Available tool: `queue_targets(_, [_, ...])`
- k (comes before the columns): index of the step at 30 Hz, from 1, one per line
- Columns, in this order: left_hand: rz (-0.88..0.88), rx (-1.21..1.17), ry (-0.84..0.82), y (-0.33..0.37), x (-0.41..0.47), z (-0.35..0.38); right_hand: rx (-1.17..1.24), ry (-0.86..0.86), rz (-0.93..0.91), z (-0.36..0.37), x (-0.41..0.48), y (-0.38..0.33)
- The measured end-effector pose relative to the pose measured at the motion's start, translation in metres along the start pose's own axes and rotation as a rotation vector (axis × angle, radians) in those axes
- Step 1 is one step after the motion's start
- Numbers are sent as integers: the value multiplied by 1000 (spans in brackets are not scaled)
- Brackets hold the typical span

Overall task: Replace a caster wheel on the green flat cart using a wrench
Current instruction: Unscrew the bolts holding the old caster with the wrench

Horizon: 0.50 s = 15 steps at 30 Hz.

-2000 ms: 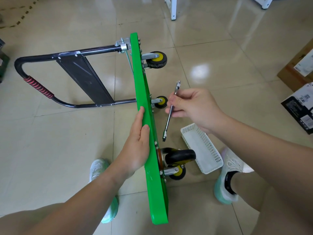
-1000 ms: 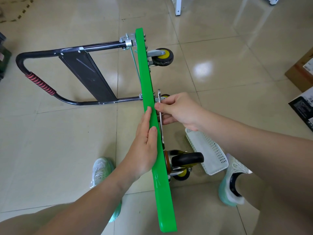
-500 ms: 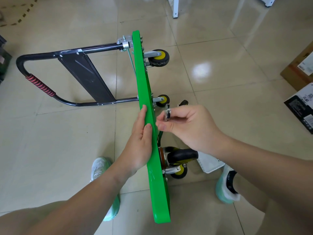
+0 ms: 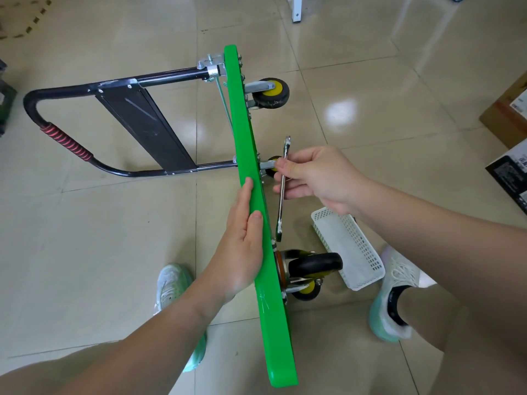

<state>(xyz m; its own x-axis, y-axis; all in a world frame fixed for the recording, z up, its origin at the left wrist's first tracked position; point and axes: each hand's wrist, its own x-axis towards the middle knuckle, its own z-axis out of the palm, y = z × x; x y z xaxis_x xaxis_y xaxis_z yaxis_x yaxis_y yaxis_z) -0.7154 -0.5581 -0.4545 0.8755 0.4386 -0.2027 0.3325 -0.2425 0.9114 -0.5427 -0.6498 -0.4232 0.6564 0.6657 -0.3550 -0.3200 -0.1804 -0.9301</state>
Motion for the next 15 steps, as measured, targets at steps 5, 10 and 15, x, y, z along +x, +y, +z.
queue_targets(5, [7, -6, -10, -4, 2, 0, -5, -30, 110, 6, 17, 4])
queue_targets(10, [14, -12, -21, -4, 2, -1, -41, -55, 141, 11, 25, 9])
queue_targets(15, [11, -4, -23, -4, 2, -1, -44, -92, 141, 16, 22, 12])
